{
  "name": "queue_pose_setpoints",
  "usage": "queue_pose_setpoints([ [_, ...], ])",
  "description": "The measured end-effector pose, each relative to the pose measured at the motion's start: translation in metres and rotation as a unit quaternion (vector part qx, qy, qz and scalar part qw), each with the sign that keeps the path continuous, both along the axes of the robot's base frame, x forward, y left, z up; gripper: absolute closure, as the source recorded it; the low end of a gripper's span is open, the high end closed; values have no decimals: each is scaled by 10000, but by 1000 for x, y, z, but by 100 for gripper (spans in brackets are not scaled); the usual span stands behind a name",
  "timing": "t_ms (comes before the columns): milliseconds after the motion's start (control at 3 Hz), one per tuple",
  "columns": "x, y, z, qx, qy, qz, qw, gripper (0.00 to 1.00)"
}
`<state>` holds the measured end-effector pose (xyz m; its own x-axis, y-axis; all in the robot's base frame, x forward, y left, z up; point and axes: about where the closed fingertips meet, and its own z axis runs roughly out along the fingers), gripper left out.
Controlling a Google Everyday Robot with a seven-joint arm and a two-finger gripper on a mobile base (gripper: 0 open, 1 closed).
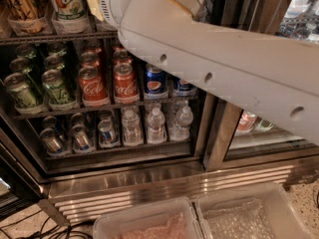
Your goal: Pick 7up can from top shelf of fridge
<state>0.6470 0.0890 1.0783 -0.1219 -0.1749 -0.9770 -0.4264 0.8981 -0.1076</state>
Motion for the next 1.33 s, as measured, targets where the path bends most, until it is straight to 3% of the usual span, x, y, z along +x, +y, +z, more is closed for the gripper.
queue_pose_setpoints([
  [667, 20, -1, 7, -124, -119, -84, 9998, 35],
  [1333, 33, -1, 4, -163, -87, -160, 9997, 36],
])
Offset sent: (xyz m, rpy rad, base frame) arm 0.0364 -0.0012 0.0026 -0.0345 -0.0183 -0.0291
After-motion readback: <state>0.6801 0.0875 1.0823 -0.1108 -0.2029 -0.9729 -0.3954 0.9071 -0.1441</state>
